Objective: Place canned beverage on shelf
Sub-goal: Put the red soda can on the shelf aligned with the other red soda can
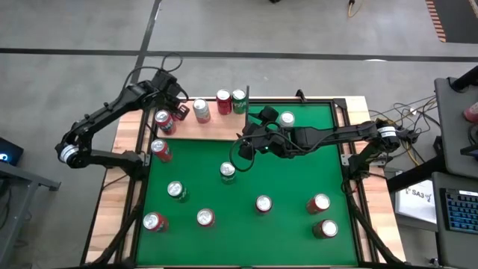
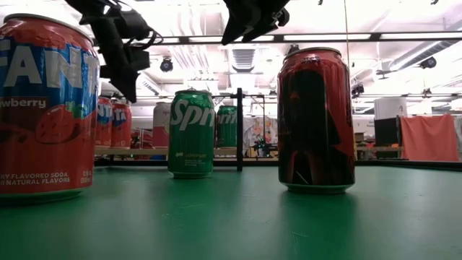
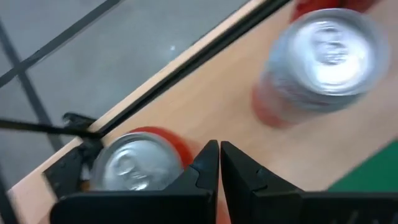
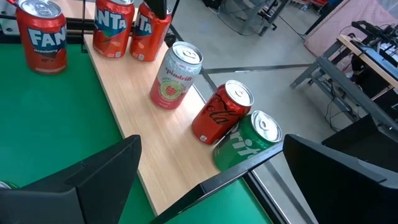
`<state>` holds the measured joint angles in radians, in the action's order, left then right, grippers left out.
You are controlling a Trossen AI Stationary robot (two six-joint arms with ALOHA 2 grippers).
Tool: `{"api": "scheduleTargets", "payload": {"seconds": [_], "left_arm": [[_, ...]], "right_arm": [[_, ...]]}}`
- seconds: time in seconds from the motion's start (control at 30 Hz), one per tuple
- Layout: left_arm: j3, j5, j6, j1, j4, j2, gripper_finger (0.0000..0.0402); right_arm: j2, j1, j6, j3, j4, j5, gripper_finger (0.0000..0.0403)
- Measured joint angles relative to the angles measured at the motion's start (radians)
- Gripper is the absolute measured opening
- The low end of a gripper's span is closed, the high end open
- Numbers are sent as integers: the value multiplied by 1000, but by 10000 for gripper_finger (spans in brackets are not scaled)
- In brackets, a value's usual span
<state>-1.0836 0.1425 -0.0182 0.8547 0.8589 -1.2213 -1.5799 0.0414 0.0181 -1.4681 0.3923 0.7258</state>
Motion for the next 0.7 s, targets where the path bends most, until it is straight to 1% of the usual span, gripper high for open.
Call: {"api": "scheduleTargets", "payload": {"seconds": [0.2, 0.4, 0.57, 0.7], "left_arm": [[0, 9, -12, -6, 2, -26, 0], [0, 80, -8, -6, 15, -71, 0], [0, 84, 0, -8, 40, -84, 0], [0, 85, 5, -8, 51, -68, 0]], "right_arm": [[0, 0, 0, 0, 0, 0, 384], [0, 0, -6, 0, 1, 0, 384], [0, 0, -8, 0, 3, 0, 384], [0, 0, -8, 0, 5, 0, 384]]}}
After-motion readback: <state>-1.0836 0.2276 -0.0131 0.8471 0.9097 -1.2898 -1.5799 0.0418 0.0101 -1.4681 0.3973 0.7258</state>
